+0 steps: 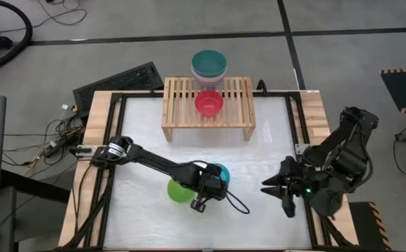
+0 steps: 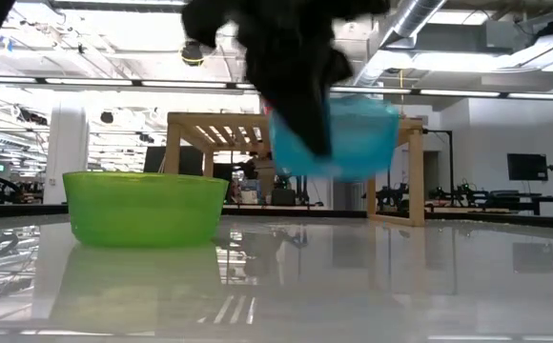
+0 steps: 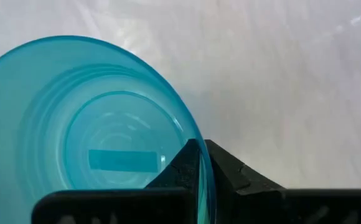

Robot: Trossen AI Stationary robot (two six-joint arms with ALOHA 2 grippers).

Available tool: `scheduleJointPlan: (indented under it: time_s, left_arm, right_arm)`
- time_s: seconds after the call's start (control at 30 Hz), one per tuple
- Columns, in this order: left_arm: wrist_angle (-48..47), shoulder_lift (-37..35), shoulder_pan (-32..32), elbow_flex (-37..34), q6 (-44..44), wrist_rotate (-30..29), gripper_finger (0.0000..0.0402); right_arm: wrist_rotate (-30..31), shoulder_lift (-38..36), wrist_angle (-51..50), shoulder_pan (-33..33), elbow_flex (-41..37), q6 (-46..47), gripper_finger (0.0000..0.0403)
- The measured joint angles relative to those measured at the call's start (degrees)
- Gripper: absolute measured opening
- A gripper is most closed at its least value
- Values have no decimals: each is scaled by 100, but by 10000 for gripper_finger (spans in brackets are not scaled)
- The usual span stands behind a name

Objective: Place and stack bowls onto a shelf
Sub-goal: Stack the blue bowl on top of the pink bowl on the shelf

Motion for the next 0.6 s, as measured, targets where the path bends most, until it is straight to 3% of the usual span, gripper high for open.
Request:
scheduleJointPlan:
  time_s: [0.3,0.6]
  left_arm:
    - [-1922,-312,738,1856,1003,-558,0]
    - [-2522,-761,2296,3219,1175,-693,0]
  right_arm:
    - [426,-282,-96,445,4,-18,139]
    - [629,-278,-243,660,4,-9,139]
